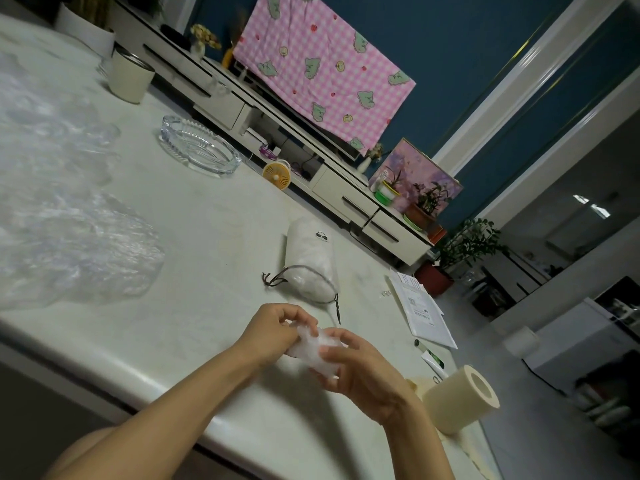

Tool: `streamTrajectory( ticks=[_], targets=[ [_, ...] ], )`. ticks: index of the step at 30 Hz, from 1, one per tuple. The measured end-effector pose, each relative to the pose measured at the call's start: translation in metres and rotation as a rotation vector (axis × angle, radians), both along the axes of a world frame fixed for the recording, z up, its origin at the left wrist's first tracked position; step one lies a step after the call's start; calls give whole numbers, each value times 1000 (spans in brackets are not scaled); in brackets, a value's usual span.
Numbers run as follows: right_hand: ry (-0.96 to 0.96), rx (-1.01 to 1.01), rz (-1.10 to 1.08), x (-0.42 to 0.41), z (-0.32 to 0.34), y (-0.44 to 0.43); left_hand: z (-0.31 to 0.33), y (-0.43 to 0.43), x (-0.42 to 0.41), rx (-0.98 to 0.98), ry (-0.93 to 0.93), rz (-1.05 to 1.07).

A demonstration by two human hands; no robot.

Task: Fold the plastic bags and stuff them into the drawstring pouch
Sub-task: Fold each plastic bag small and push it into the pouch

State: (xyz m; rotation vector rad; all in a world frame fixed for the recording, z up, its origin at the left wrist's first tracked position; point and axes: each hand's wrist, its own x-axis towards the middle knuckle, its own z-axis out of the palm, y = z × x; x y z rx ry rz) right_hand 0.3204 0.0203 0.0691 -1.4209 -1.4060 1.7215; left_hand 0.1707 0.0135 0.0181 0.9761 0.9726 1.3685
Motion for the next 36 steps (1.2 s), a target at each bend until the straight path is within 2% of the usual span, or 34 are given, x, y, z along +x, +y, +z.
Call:
streamTrajectory(
  ticks=[3, 6, 8, 11, 16, 19, 21, 24, 27, 32, 34, 36],
  targets=[
    [-33, 76, -40, 0, -5, -1, 2, -1, -1, -84, -46, -71],
    [-88, 198, -94, 1, -9, 1, 3, -1, 2, -210, -208, -126],
    [-59, 235, -122, 0, -12, 0, 0, 1, 4, -222, -186, -93],
    [-17, 228, -130, 0, -13, -2, -4, 0, 4, -186, -108, -24],
    [-277, 281, 38, 2, -3, 0, 2, 0, 1, -11, 52, 2],
    [-414, 329, 137, 1, 2, 0, 2, 0, 1, 30, 36, 17],
    [-436, 341, 177, 4, 2, 1, 0, 0, 1, 49, 32, 37],
    [-335, 348, 233, 9, 0, 1, -1, 0, 1, 26, 49, 11],
    [-159, 364, 230, 4, -6, 0, -3, 1, 2, -98, -62, -55],
    [96, 273, -16, -8, -26, 1, -4, 0, 6, -290, -268, -94],
    [184, 254, -114, -11, -33, 1, -5, 1, 8, -313, -233, -82],
    [202, 265, -199, -14, -37, 3, -9, 7, 10, -256, -26, 52]
  ],
)
